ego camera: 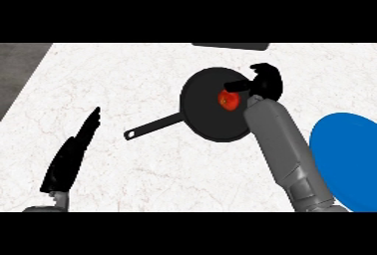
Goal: Pick the tomato from the plate and place it in the pan
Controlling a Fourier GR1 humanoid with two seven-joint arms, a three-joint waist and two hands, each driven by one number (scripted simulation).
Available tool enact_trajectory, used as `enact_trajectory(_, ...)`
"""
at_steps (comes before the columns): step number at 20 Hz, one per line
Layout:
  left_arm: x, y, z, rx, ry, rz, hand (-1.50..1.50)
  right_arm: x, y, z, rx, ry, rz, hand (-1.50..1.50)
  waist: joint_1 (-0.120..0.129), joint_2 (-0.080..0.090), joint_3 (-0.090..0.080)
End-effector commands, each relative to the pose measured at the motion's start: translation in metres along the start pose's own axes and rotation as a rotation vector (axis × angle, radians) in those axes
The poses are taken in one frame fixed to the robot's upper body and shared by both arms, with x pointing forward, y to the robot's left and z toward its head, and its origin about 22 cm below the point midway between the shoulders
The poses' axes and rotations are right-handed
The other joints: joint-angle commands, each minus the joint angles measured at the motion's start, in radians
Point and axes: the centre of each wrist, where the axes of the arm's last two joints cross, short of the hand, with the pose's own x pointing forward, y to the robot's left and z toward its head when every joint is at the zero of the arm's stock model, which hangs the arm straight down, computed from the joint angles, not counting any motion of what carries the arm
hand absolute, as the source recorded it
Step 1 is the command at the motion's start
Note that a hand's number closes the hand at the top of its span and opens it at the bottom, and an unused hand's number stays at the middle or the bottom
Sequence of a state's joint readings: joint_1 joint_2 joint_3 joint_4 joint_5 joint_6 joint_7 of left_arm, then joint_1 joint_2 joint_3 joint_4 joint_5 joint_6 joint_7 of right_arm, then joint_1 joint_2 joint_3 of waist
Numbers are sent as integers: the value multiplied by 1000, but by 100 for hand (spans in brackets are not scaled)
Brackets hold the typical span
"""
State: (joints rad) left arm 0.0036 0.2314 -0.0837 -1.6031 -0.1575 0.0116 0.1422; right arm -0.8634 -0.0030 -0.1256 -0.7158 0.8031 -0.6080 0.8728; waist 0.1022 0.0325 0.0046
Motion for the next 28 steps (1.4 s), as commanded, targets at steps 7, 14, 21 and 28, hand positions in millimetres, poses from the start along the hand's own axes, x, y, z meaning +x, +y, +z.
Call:
enact_trajectory(7, -5, 3, -4, 3, 8, 3, 0, 13, 4, -1, -322, -122, -375, -150, -8, -1, -2)
enact_trajectory(14, -16, 10, 9, 61, 59, -8, 0, -12, -1, -16, -518, -32, -521, -150, -75, -28, -4)
enact_trajectory(21, -20, 31, 16, 103, 90, -2, 0, -86, -3, 4, -551, -91, -538, -150, -116, -47, -5)
enact_trajectory(28, -32, 29, 33, 112, 93, 28, 0, -172, -37, 42, -571, -121, -485, -150, -137, -49, -7)
